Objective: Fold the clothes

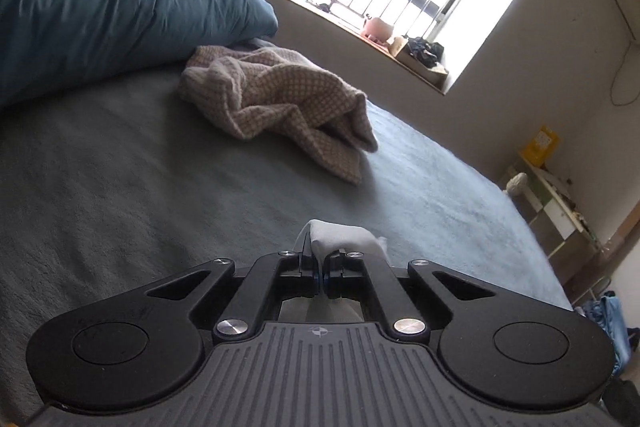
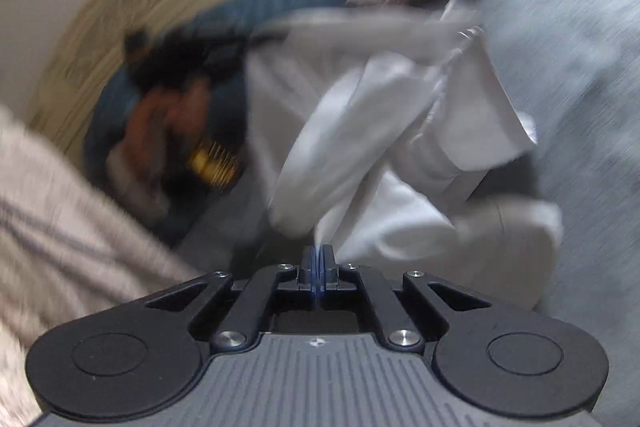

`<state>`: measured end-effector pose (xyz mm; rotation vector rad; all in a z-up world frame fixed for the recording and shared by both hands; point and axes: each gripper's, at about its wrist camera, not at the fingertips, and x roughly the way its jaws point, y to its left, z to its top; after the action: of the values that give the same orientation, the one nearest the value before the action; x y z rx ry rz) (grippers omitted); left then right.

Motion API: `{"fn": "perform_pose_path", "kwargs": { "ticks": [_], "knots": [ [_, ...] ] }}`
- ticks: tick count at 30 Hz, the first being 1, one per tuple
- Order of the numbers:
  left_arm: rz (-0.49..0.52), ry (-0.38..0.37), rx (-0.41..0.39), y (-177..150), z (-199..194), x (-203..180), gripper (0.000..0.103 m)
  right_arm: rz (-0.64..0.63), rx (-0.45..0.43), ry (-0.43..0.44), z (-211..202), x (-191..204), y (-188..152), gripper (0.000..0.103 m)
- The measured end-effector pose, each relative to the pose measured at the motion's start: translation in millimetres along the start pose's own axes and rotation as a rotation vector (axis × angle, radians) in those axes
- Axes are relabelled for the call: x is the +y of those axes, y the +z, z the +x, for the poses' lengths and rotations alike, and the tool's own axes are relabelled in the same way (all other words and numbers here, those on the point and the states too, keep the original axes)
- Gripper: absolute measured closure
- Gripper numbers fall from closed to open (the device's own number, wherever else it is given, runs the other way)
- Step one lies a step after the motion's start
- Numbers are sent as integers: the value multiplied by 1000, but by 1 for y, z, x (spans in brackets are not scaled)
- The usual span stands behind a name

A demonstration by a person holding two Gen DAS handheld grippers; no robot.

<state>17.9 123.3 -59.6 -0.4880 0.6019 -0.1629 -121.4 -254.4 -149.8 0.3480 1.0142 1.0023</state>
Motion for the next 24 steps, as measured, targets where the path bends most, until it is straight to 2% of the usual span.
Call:
{"fn": "perform_pose_path", "kwargs": {
  "ticks": [1, 2, 8, 10, 12, 13, 14, 15, 17, 20, 21, 22, 23, 24],
  "knots": [
    [-7, 6, 4, -1, 1, 4, 103, -12, 50, -6, 8, 3, -4, 102],
    [-13, 12, 9, -2, 2, 8, 103, -21, 57, -11, 7, 5, 0, 101],
    [-18, 33, 37, -7, -5, 35, 103, -66, -49, -45, -25, 12, 49, 97],
    [-28, 41, 45, -11, -9, 42, 103, -80, -84, -57, -36, 14, 66, 85],
    [-41, 47, 53, -16, -12, 49, 103, -95, -119, -68, -47, 17, 82, 50],
    [-49, 48, 56, -18, -14, 52, 103, -114, -152, -78, -46, 19, 93, 46],
    [-57, 49, 57, -20, -15, 54, 103, -139, -192, -91, -42, 21, 105, 38],
    [-65, 50, 56, -22, -17, 56, 103, -157, -204, -112, -32, 22, 116, 30],
    [-84, 46, 53, -26, -22, 60, 103, -186, -196, -165, -6, 20, 139, 24],
    [-97, 43, 46, -30, -28, 65, 103, -203, -119, -269, 40, 12, 158, 25],
    [-99, 44, 44, -31, -29, 66, 103, -207, -84, -306, 55, 9, 162, 38],
    [-101, 45, 43, -31, -31, 68, 103, -213, -56, -347, 65, 6, 162, 56],
    [-104, 48, 44, -31, -30, 70, 103, -221, -33, -389, 72, 2, 160, 89],
    [-109, 51, 45, -31, -30, 73, 103, -205, -44, -415, 70, -1, 159, 98]
  ]
}}
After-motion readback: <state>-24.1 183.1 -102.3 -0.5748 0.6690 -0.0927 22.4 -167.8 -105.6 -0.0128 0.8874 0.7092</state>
